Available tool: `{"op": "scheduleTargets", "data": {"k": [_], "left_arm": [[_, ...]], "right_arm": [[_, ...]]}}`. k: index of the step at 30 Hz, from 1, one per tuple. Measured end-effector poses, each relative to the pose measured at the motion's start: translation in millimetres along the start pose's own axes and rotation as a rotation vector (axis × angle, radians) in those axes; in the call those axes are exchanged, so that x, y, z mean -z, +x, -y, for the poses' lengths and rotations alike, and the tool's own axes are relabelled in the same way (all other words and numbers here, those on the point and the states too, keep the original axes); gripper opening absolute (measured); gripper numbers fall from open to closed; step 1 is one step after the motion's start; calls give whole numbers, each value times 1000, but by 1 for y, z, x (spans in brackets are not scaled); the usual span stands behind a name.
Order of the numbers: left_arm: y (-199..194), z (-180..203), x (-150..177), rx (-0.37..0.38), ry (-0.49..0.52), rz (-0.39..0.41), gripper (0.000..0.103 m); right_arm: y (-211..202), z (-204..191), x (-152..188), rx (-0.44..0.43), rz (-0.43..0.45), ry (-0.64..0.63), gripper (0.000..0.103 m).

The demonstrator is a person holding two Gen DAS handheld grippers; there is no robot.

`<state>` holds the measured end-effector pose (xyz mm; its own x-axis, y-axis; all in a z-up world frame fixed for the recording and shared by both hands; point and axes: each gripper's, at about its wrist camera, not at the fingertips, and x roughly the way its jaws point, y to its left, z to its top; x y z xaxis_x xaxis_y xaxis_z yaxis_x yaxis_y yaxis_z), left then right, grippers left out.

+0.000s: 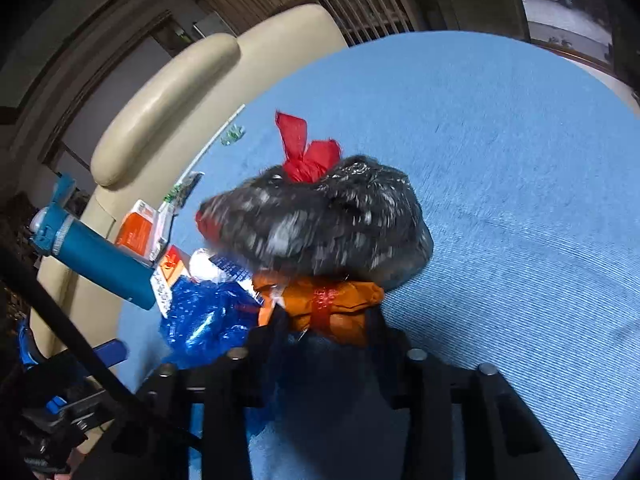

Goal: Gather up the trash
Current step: 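Grasp the blue plastic bag with the left tool while the right tool grasps the orange bag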

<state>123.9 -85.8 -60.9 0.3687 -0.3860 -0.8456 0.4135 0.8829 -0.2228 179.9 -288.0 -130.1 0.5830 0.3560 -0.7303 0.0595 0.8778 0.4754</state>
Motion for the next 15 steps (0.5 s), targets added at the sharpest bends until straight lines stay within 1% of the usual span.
{"op": "scheduleTargets", "data": {"k": [3,5,8,10,13,14,15], "left_arm": [[8,6,-5,8,-3,-14,68],[16,13,-9,6,11,-21,68],[32,24,-16,-9,20,-37,68],[44,30,-20,-35,22,-45,68],[55,38,-20,-48,26,-47,67],[56,40,-20,-57,33,-38,66],[56,43,-19,-66,44,-27,57]], "right_arm": [[-18,13,11,-26,13,33,40],[-34,27,19,-28,25,63,40],[-60,44,32,-40,47,115,40],[-79,56,44,-39,65,147,40],[-107,70,61,-38,86,183,40],[-114,71,66,-33,94,187,40],[-124,74,72,-28,106,192,40]]}}
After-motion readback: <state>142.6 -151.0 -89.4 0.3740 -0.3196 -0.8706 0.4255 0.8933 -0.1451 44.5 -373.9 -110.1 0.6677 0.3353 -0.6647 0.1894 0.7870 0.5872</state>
